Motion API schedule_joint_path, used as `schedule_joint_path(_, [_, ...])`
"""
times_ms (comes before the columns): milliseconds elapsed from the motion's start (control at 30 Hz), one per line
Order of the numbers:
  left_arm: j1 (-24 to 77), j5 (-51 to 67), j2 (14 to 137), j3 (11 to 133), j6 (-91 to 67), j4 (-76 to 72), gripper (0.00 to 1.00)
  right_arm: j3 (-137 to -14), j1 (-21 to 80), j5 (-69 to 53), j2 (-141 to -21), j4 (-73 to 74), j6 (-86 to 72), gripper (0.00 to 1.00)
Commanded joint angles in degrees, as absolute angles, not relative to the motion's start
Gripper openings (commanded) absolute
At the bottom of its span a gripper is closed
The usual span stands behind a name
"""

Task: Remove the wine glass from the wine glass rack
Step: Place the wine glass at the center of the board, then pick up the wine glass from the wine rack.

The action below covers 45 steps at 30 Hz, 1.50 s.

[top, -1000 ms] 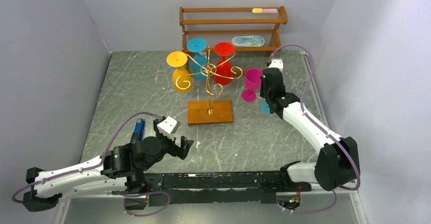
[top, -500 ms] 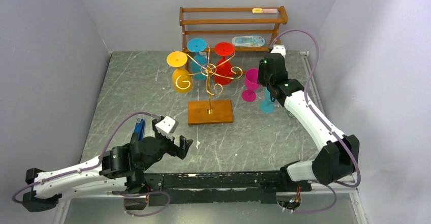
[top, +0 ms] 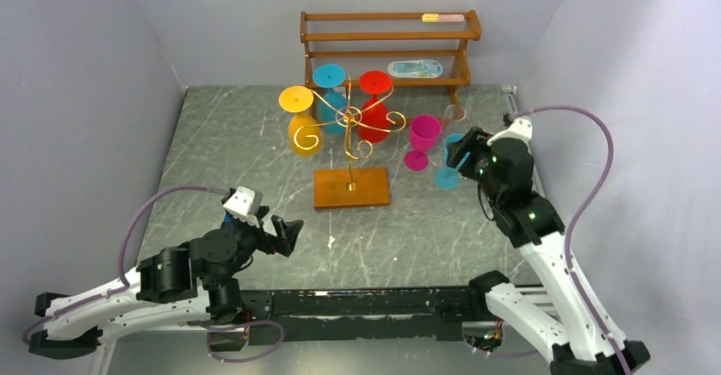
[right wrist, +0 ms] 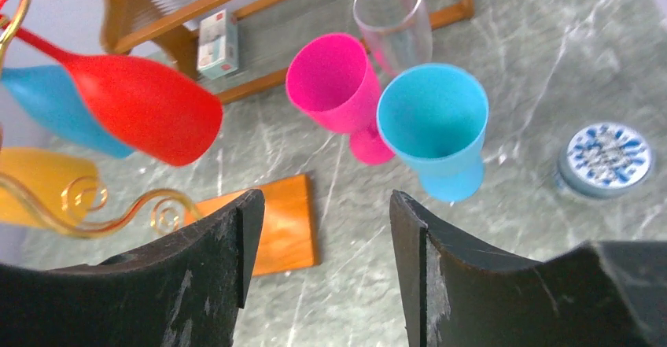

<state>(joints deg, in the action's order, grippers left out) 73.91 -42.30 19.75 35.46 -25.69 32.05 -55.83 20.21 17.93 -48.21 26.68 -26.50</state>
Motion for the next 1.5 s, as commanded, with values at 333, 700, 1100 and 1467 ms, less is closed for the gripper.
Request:
schedule_joint_path(333, [56.34, -27.28, 43.5, 39.49, -22.22, 25.91, 1.0, -56.72, 20.08, 7.45, -42.98, 37.39, -38.09, 0.66])
schedule_joint_path(700, [9.05, 5.21, 49.0, 44.17, -21.51, 20.28, 1.0, -58.15, 19.99, 9.3, -38.24, 40.08, -38.71, 0.66])
schedule_joint_path(1100, [1.05, 29.99, 63.05, 66.39, -35.04, 13.37, 1.0, -61.4, 20.08, 5.13, -36.63, 44.47, -38.22, 0.69])
schedule_joint_path(1467, [0.7, 38.98, 65.72, 60.58, -49.25, -6.1, 0.76, -60.9, 20.08, 5.45, -34.5, 47.12, -37.02, 0.7])
